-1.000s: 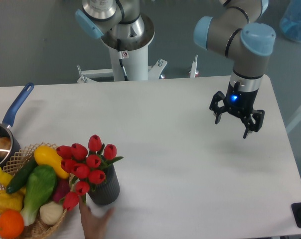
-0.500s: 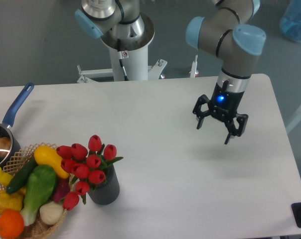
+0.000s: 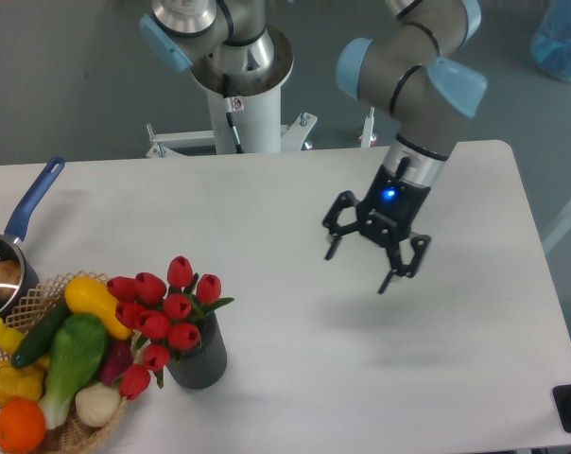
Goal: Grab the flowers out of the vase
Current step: 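Move the open gripper toward the red tulip heads above the vase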
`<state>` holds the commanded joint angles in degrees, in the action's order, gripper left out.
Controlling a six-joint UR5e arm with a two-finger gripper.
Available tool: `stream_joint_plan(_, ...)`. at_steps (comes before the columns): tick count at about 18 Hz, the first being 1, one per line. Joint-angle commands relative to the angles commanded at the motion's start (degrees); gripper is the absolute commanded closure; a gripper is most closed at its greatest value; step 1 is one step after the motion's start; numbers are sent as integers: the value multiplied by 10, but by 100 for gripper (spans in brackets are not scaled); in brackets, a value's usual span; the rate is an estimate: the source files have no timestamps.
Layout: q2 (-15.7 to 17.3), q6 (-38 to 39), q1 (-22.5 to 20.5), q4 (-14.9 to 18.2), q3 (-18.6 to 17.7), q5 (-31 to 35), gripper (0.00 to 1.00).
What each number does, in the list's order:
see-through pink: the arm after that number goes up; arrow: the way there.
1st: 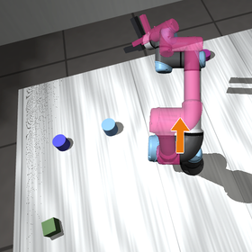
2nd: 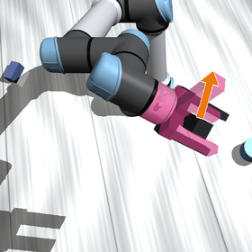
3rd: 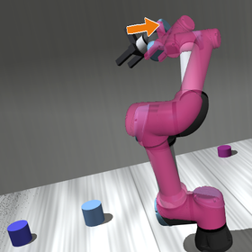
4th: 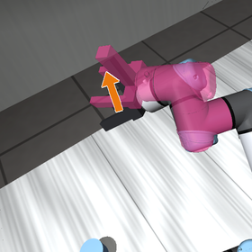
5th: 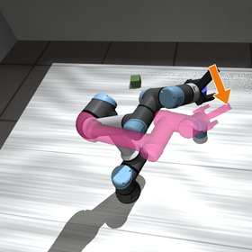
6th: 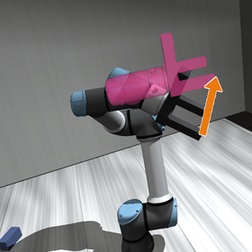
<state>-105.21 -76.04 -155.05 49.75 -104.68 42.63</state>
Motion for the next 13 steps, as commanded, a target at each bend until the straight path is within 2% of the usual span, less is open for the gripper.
stream_joint_plan(2, -1, 26, 20, -2, 0, -16, 0)
stream_joint_plan(5, -1, 34, 26, -2, -10, -94, 0)
stream_joint_plan(13, -8, 30, 46, -3, -19, -182, 0)
